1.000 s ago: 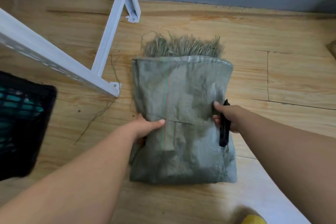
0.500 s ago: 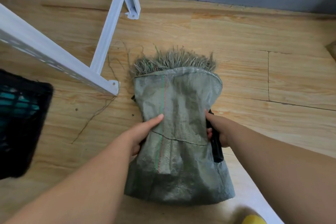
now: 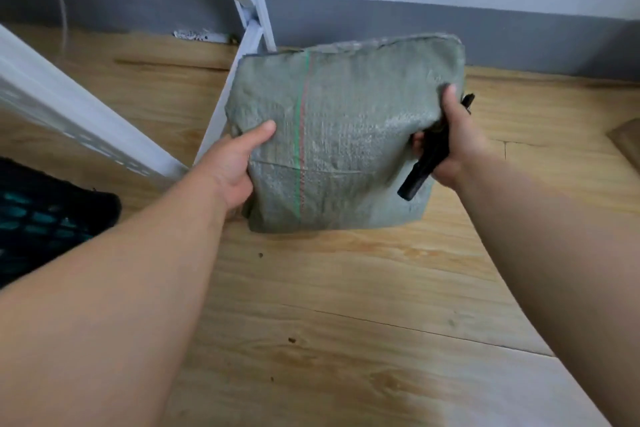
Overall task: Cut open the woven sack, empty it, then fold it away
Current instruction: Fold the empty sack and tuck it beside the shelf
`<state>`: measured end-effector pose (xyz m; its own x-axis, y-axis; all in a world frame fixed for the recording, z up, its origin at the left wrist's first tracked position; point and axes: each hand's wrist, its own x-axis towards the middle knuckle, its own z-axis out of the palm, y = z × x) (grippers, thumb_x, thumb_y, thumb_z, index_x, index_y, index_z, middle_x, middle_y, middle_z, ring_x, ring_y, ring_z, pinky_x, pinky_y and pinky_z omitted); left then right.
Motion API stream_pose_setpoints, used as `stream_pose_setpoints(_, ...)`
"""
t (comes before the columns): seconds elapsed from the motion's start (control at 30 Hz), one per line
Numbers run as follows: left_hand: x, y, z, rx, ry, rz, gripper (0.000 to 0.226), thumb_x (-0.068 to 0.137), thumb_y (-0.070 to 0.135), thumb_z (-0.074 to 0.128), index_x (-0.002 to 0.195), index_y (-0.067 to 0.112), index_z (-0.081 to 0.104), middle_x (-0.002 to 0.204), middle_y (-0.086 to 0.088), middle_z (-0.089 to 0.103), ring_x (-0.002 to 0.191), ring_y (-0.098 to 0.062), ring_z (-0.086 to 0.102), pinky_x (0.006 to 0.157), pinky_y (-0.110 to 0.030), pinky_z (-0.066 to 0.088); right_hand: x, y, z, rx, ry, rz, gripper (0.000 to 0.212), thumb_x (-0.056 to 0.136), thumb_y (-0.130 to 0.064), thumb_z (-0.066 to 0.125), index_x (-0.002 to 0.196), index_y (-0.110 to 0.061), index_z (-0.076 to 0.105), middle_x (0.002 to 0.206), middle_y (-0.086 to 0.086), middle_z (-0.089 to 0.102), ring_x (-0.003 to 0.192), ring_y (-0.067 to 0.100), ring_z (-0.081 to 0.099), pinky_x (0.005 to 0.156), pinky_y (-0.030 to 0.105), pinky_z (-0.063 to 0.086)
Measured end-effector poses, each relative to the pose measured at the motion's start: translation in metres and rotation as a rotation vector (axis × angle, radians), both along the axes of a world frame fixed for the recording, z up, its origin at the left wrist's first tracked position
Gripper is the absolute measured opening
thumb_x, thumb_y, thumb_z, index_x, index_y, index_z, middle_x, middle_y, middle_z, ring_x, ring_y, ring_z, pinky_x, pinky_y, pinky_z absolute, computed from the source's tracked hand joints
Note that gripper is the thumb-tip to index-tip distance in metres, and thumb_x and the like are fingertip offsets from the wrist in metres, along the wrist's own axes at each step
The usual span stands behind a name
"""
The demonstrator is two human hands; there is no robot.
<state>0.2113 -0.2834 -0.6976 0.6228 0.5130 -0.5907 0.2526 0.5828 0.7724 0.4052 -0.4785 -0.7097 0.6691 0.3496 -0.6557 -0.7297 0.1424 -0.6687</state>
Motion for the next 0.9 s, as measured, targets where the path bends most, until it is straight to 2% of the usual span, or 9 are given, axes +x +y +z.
stream_pose_setpoints(0.1,0.013,0.008,0.028,0.087,-0.049,-0.018,0.035,0.089,0.039,0.062,0.121,0.026,0.062,0.110,0.007,0.072,0.099,-0.007,0.068,0.076,-0.027,0.053,0.012,0.003,0.024,0.038,-0.143,0.021,0.042,0.081,-0.061,0.062,0.099,-0.023,0.066,0.085,-0.006,0.072,0.071,0.013,0.064,0.064,0.026,0.052)
stream_pose_setpoints(0.17,0.009,0.006,0.027,0.120,0.015,-0.012,0.044,0.086,0.051,0.061,0.124,0.031,0.060,0.114,0.012,0.069,0.106,-0.005,0.062,0.090,-0.029,0.047,0.011,-0.004,0.024,-0.077,-0.210,0.119,0.048,0.078,-0.065,0.062,0.103,-0.025,0.064,0.099,-0.005,0.072,0.081,0.014,0.065,0.069,0.029,0.049)
stream_pose_setpoints(0.27,-0.012,-0.008,-0.010,0.189,0.348,-0.029,0.063,0.082,0.047,0.069,0.137,0.023,0.051,0.136,0.006,0.056,0.127,-0.014,0.048,0.100,-0.030,0.033,-0.004,-0.024,-0.002,-0.465,-0.219,0.241,0.051,0.071,-0.062,0.071,0.096,-0.018,0.062,0.092,0.004,0.067,0.074,0.020,0.059,0.067,0.033,0.046)
stream_pose_setpoints(0.43,-0.067,-0.057,-0.083,0.142,0.754,-0.084,0.068,0.075,0.045,0.077,0.128,0.006,0.056,0.129,-0.010,0.060,0.116,-0.028,0.059,0.101,-0.036,0.045,-0.043,-0.067,-0.065,-0.891,-0.007,0.411,0.042,0.077,-0.038,0.071,0.097,-0.003,0.058,0.066,0.011,0.049,0.055,0.022,0.046,0.053,0.028,0.035)
stream_pose_setpoints(0.53,-0.077,-0.070,-0.088,0.499,1.045,-0.100,0.075,0.067,0.056,0.075,0.123,0.010,0.055,0.131,-0.013,0.053,0.117,-0.034,0.053,0.100,-0.046,0.043,-0.050,-0.075,-0.071,-1.025,-0.081,0.498,0.042,0.076,-0.042,0.069,0.092,-0.004,0.057,0.072,0.011,0.054,0.073,0.029,0.055,0.067,0.033,0.043)
stream_pose_setpoints(0.6,-0.077,-0.076,-0.074,1.033,1.010,-0.150,0.062,0.075,0.047,0.071,0.124,0.016,0.048,0.137,-0.009,0.041,0.125,-0.032,0.042,0.102,-0.047,0.038,-0.046,-0.070,-0.070,-1.029,-0.163,0.447,0.045,0.076,-0.047,0.069,0.091,-0.007,0.057,0.083,0.011,0.059,0.080,0.031,0.059,0.073,0.036,0.050)
stream_pose_setpoints(0.67,-0.074,-0.082,-0.062,1.400,0.770,-0.451,0.054,0.082,0.044,0.065,0.129,0.028,0.044,0.144,-0.002,0.033,0.135,-0.026,0.032,0.110,-0.047,0.029,-0.042,-0.064,-0.068,-1.035,-0.284,0.341,0.049,0.075,-0.055,0.067,0.097,-0.012,0.059,0.097,0.010,0.062,0.090,0.031,0.062,0.084,0.041,0.052)
stream_pose_setpoints(0.77,-0.071,-0.087,-0.071,1.281,0.689,-1.061,0.059,0.088,0.051,0.056,0.142,0.040,0.036,0.159,0.005,0.010,0.147,-0.023,0.006,0.118,-0.052,0.011,-0.045,-0.065,-0.063,-1.053,-0.331,-0.078,0.058,0.073,-0.056,0.067,0.108,-0.011,0.061,0.107,0.007,0.062,0.091,0.027,0.062,0.078,0.034,0.046)
stream_pose_setpoints(0.9,-0.061,-0.087,-0.086,1.091,0.781,-0.950,0.060,0.089,0.051,0.056,0.144,0.041,0.035,0.161,0.003,-0.001,0.148,-0.025,-0.001,0.117,-0.056,0.009,-0.097,-0.054,-0.075,-0.899,0.201,0.011,0.065,0.072,-0.066,0.064,0.094,-0.005,0.056,0.076,0.007,0.057,0.064,0.024,0.053,0.068,0.036,0.043)
